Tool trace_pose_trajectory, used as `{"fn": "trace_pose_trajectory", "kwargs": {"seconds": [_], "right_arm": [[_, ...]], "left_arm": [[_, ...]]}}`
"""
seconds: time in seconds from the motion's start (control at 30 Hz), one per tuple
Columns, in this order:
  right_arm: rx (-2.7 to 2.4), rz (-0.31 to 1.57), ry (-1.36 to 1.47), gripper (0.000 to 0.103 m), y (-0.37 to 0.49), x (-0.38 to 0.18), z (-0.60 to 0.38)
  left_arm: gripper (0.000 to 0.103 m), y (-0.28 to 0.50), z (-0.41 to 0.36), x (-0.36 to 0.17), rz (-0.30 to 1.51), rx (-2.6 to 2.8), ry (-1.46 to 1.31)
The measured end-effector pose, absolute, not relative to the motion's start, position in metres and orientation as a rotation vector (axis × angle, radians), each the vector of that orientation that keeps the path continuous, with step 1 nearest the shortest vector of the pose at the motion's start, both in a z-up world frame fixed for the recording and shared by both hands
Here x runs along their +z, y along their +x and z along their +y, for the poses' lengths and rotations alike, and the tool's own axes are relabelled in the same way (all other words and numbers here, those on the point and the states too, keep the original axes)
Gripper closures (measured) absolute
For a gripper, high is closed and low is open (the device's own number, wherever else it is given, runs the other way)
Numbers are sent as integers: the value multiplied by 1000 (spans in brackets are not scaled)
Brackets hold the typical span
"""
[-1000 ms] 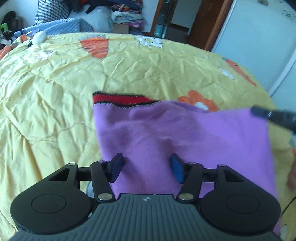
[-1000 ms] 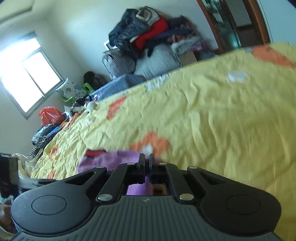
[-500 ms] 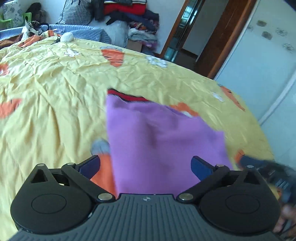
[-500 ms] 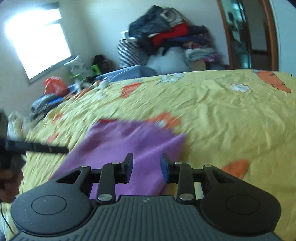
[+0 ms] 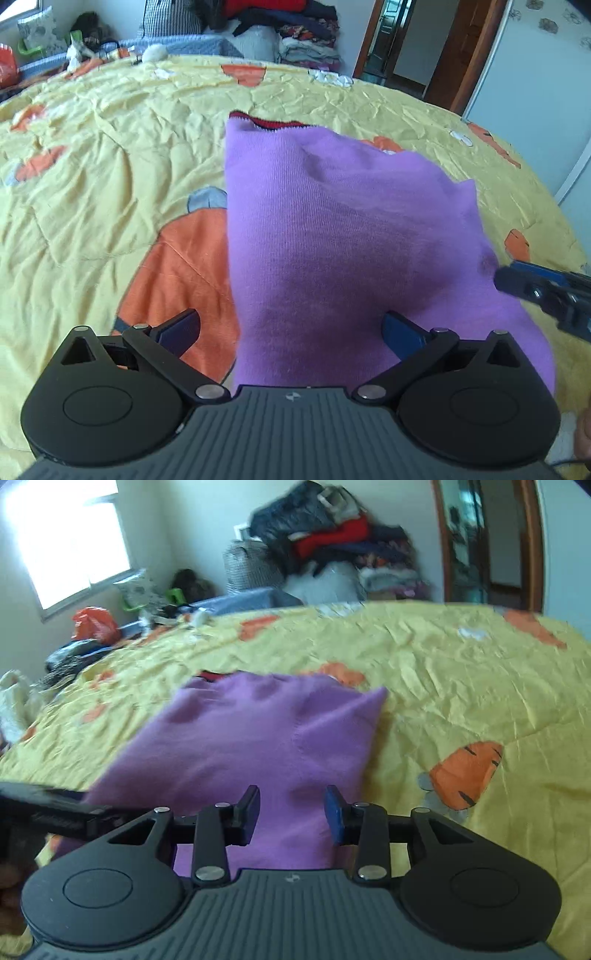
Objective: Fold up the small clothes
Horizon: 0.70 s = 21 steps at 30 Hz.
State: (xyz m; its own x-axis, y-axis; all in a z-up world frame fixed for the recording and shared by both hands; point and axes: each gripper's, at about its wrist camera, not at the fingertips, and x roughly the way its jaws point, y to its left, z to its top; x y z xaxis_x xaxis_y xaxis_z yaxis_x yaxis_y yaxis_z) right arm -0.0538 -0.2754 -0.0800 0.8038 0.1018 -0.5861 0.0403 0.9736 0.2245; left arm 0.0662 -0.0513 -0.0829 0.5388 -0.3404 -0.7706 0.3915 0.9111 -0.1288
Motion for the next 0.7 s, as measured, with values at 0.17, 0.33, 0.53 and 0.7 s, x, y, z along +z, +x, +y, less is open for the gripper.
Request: {"fn": "trace_pose_trajectory", "kwargs": {"seconds": [0.17, 0.33, 0.53, 0.7], "right_arm": [[76, 618, 226, 34, -74, -82, -246], [-45, 680, 122, 34, -73, -106, -240], [-99, 711, 236, 22, -130, -92, -248], [-80, 756, 204, 19, -214, -93, -235]], "left_arm": [[0, 60, -45, -81, 903, -432, 68], [0, 48, -38, -77, 895, -430, 66], [0, 7, -13, -67, 878, -447, 64], [0, -53, 31, -69, 895, -479, 72]]}}
